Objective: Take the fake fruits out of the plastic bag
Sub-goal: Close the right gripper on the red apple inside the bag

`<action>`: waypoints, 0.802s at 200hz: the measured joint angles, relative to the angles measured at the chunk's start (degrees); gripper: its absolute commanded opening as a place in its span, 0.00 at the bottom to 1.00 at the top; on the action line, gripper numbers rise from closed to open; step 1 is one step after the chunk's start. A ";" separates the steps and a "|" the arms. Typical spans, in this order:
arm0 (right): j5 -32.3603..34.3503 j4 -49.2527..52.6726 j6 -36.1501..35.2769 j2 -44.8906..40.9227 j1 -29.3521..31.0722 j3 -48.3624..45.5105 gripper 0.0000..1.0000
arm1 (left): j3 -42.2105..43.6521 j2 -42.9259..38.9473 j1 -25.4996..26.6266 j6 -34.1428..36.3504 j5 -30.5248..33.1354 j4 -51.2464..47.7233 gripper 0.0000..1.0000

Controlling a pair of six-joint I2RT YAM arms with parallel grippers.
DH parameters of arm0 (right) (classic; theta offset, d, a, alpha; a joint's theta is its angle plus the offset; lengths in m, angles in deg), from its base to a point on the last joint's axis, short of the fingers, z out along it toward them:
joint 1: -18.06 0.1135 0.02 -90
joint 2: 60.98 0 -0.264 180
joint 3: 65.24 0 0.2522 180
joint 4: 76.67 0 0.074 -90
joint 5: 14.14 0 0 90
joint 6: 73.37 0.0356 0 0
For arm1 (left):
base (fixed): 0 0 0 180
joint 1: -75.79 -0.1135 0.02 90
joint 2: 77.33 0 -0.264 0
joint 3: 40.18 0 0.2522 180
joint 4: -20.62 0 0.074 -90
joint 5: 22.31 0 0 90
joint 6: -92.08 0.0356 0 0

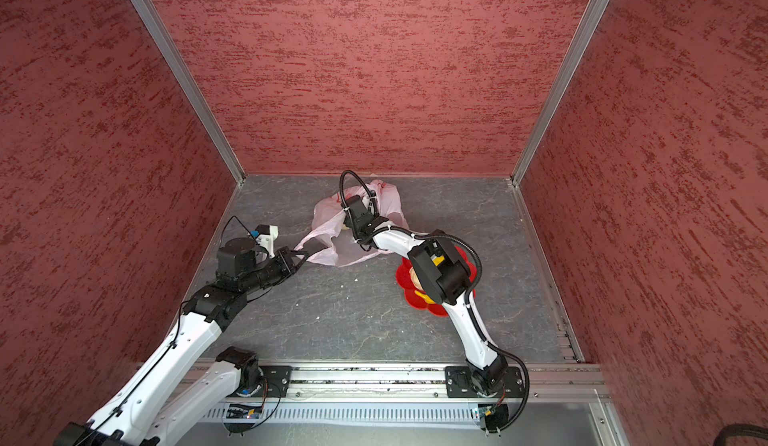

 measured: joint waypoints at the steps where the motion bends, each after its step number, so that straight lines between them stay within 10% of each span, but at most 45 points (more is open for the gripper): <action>1: -0.02 0.00 0.04 0.02 0.00 0.00 0.86 | 0.00 0.00 0.00 0.00 0.00 0.00 0.00; 160: -1.01 0.83 3.72 3.52 -0.74 2.03 0.71 | 0.00 0.02 -0.02 0.02 -0.66 0.20 0.00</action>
